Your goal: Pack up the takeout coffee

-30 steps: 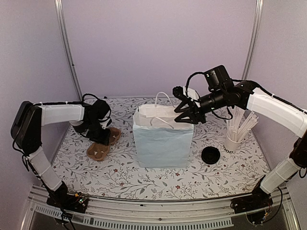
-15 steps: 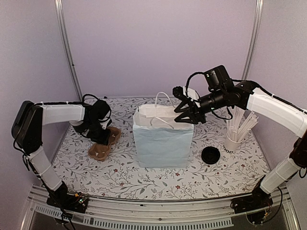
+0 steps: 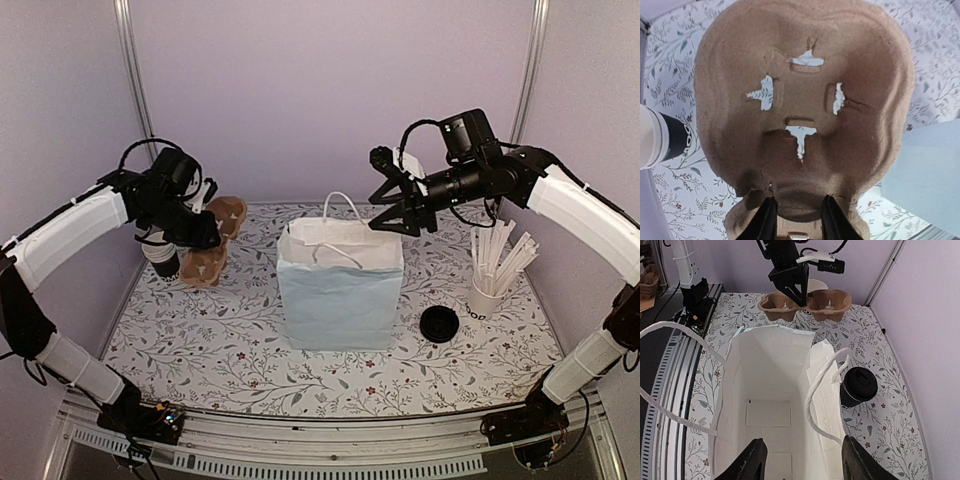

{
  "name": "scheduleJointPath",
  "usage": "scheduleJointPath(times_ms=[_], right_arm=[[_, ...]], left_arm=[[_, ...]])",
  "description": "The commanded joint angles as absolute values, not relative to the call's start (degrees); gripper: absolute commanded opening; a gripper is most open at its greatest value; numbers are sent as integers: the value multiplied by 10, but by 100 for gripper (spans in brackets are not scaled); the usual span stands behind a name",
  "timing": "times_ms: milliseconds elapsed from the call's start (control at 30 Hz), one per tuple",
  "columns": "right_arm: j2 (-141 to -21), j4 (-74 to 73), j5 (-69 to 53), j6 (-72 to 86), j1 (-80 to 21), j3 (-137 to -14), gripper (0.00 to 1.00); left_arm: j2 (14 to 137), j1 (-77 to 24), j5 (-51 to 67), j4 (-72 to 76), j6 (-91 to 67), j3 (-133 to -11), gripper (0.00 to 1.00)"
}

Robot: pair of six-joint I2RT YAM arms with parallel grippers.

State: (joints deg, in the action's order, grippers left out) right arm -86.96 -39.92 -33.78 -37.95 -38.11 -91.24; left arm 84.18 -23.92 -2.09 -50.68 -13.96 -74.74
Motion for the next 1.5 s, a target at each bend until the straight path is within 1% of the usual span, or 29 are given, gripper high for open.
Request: scheduleJointPath(times_ms=[0, 133, 233, 300, 433, 567, 667, 800, 933, 1067, 1300, 1467], right_arm=[[-864, -422, -338, -364, -379, -923, 56], [-868, -422, -322, -359, -379, -934, 59], [-875, -435, -317, -359, -379, -948, 59], [-874, -440, -316, -357, -379, -954, 60], [-857, -446, -315, -350, -374, -951, 61], [-828, -447, -334, -351, -362, -929, 63], [-824, -458, -330, -347, -360, -926, 63], [-815, -457, -337, -347, -339, -909, 63], [-810, -454, -352, -339, -311, -896, 63], [-799, -439, -353, -334, -304, -867, 63], [-795, -436, -346, -331, -301, -852, 63], [-797, -436, -343, -330, -301, -849, 63]], left_arm=[[795, -242, 20, -519, -148, -817, 29], [766, -255, 63, -492, -143, -886, 30], [754, -270, 109, -444, -137, -930, 29], [743, -284, 147, -395, -132, -935, 28], [728, -320, 226, -296, -117, -919, 27], [737, -355, 271, -245, -72, -911, 28], [739, -365, 311, -200, -41, -881, 32], [757, -370, 370, -152, -22, -856, 32], [776, -376, 398, -122, -10, -839, 32], [804, -386, 444, -100, -1, -832, 31], [832, -395, 461, -63, 30, -806, 31], [862, -396, 488, -48, 28, -811, 31]])
